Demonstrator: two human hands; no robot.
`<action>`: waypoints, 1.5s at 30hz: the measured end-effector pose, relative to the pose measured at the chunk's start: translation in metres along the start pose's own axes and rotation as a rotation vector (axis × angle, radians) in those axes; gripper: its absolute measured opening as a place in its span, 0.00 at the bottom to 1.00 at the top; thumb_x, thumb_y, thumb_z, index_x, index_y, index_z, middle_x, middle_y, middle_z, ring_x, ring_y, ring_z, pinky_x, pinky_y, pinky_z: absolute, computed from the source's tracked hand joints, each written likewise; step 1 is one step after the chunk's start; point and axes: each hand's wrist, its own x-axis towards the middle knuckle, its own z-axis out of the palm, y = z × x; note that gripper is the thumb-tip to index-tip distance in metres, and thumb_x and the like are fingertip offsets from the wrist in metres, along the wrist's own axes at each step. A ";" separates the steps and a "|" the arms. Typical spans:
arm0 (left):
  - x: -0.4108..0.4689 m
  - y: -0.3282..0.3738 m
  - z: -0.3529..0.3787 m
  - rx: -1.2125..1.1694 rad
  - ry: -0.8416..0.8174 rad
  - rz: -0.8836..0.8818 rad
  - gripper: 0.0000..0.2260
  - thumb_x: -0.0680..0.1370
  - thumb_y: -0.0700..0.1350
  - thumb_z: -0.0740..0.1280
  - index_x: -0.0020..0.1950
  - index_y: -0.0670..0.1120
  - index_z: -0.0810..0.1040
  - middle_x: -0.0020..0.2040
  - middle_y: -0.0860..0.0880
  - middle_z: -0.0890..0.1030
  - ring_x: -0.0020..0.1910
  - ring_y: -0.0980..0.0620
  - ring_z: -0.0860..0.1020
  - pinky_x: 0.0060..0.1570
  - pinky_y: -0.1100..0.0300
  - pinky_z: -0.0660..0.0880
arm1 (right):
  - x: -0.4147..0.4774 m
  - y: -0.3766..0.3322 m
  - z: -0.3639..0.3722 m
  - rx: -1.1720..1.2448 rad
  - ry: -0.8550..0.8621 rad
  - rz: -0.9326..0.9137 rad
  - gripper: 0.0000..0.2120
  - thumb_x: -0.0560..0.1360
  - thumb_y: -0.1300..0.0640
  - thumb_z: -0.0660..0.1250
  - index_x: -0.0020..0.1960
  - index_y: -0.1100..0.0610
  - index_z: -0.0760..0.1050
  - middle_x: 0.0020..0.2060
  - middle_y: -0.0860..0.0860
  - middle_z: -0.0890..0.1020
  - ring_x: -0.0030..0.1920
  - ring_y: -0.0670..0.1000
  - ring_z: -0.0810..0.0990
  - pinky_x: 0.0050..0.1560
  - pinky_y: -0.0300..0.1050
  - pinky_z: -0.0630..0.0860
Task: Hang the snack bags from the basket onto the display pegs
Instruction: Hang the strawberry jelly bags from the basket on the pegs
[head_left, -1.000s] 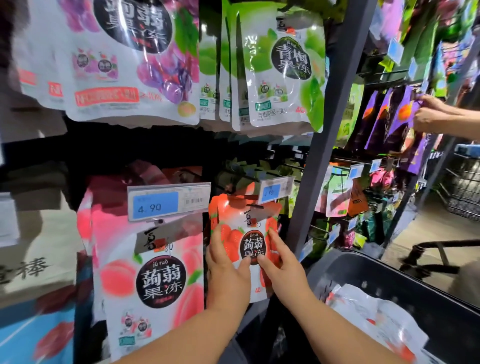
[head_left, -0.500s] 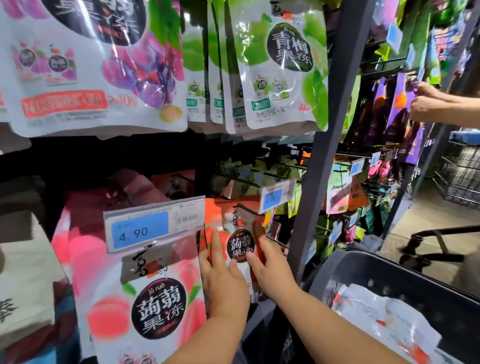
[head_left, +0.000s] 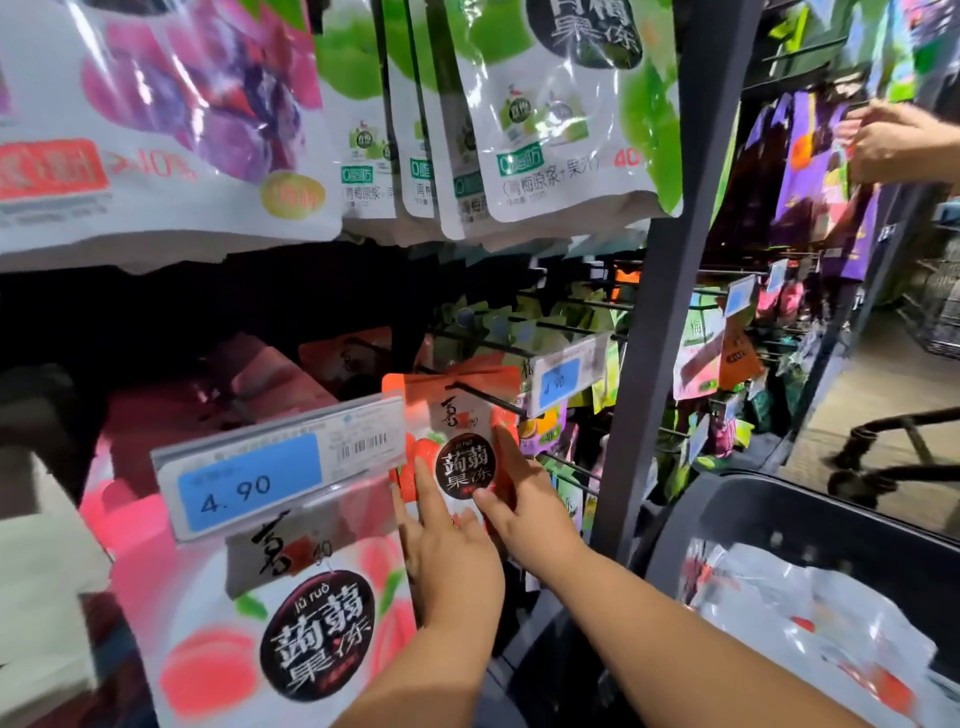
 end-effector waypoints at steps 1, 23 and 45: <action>-0.002 -0.001 0.000 0.024 -0.004 0.014 0.32 0.81 0.42 0.60 0.79 0.60 0.47 0.80 0.54 0.42 0.75 0.45 0.61 0.67 0.56 0.60 | -0.004 -0.002 -0.004 0.007 -0.015 -0.003 0.40 0.78 0.46 0.65 0.73 0.25 0.40 0.61 0.53 0.71 0.57 0.52 0.75 0.62 0.49 0.73; -0.060 0.000 0.011 0.222 0.009 0.363 0.27 0.79 0.41 0.62 0.77 0.47 0.58 0.78 0.48 0.54 0.76 0.51 0.47 0.74 0.52 0.48 | -0.134 0.098 -0.162 -0.289 -0.141 0.196 0.06 0.77 0.52 0.70 0.54 0.47 0.81 0.42 0.47 0.82 0.46 0.48 0.80 0.51 0.43 0.76; -0.095 -0.013 0.105 0.734 -0.764 1.167 0.25 0.81 0.59 0.43 0.31 0.47 0.65 0.26 0.50 0.62 0.31 0.50 0.60 0.48 0.55 0.66 | -0.182 0.192 -0.210 -0.586 -0.374 0.582 0.44 0.64 0.44 0.81 0.73 0.49 0.64 0.66 0.49 0.74 0.65 0.55 0.74 0.64 0.49 0.72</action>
